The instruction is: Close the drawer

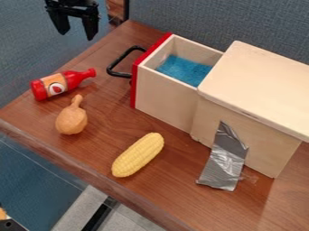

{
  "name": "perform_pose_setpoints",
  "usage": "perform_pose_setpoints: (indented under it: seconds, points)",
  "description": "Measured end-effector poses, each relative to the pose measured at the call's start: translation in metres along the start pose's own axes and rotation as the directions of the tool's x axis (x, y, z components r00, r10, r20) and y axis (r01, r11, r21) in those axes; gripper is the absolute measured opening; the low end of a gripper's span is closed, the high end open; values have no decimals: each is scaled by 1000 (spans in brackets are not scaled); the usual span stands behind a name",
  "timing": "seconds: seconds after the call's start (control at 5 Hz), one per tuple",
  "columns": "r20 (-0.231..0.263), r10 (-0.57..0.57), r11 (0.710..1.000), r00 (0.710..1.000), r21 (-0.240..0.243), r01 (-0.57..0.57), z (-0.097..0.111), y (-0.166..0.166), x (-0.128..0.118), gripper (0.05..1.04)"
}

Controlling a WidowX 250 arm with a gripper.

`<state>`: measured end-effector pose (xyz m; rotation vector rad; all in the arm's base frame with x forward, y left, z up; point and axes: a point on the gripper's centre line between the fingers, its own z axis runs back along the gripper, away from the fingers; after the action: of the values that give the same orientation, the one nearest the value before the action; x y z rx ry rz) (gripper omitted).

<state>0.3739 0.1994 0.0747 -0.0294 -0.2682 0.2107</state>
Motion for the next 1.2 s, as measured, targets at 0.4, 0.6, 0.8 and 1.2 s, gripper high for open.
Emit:
perform_pose_setpoints:
  seconds: [0.4,0.6,0.8,1.2]
  points:
    - [-64,-37,999,997,13,38,-32,-14,-7,999]
    - [-74,-52,998,996,14,53,-39,-22,-9,999]
    - [-85,-68,998,994,8,69,-50,-35,-15,999]
    - [-93,-84,996,992,-25,82,-63,-48,-23,999]
